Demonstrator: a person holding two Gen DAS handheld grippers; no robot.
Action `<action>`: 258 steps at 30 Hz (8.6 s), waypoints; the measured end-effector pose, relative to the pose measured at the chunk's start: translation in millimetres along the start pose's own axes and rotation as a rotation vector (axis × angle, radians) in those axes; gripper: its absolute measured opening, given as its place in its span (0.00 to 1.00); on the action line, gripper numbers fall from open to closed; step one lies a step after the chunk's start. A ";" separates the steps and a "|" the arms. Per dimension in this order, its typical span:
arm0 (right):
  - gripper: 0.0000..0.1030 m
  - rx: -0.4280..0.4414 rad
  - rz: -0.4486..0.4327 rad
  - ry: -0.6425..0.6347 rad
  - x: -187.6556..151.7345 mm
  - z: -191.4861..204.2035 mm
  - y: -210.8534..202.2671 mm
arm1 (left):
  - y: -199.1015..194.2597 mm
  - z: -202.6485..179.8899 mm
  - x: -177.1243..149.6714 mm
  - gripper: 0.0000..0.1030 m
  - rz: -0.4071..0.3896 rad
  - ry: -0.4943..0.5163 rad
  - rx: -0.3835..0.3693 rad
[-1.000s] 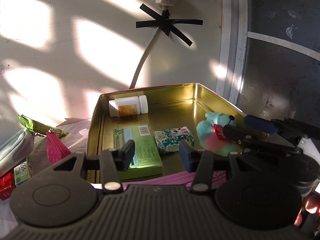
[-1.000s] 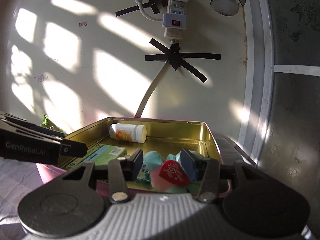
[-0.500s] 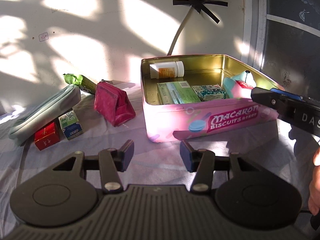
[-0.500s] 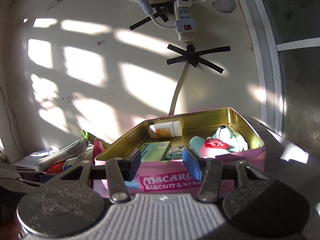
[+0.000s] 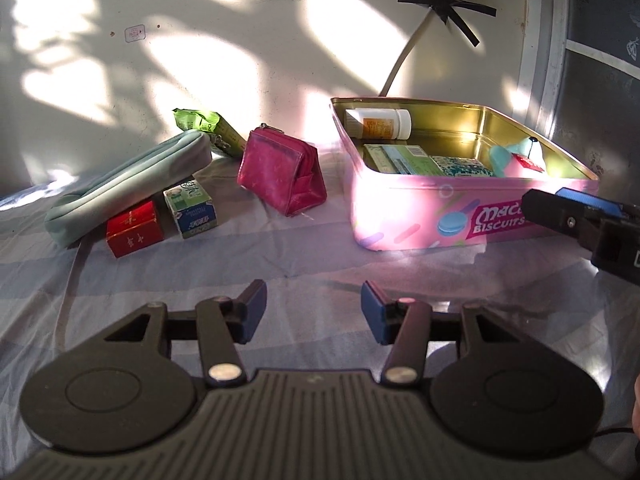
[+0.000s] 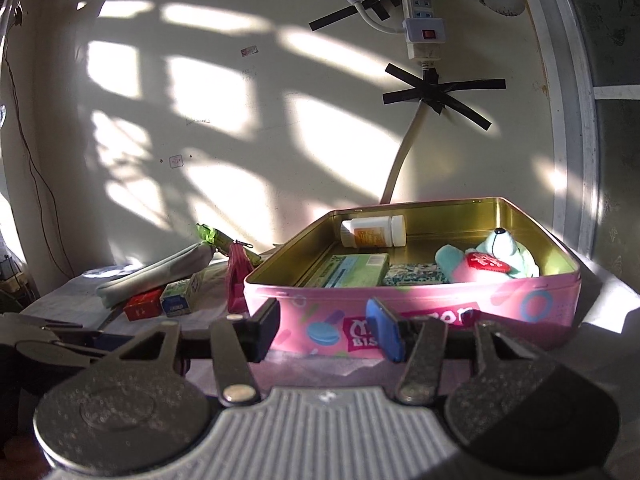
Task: Organize objects
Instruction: 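Move the right gripper back toward the green toothpaste box, then grasp the green toothpaste box with the right gripper, then lift the toothpaste box and carry it over the pink tin, then lower the toothpaste box into the pink tin and open the right gripper, then withdraw the right gripper from the tin toward the red box, then grasp the red box with the right gripper, then carry the red box into the pink tin and release it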
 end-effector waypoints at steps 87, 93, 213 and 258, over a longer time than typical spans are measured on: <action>0.39 0.260 0.006 0.088 20.8 -4.9 20.0 | 12.0 -74.0 125.2 0.49 -0.036 -0.116 -0.426; 0.39 0.102 0.005 0.031 37.0 -53.1 70.2 | 72.6 -107.4 151.6 0.50 0.004 -0.144 -0.439; 0.74 0.330 0.310 -0.235 -41.3 184.4 170.5 | 20.1 242.6 -30.9 0.65 -0.089 -0.534 0.531; 0.60 0.206 0.278 0.013 -78.5 63.6 49.7 | 25.9 -6.0 -20.9 0.57 0.228 -0.203 -0.233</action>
Point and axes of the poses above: each gripper's, at about its wrist camera, not at the fingertips, and y roughly the way its jaws point, z to its left, x to its top, the point moved 9 cm from there along y, roughly the way its jaws point, and after that the axes turned 10 degrees about x, right-handed, at the moved point
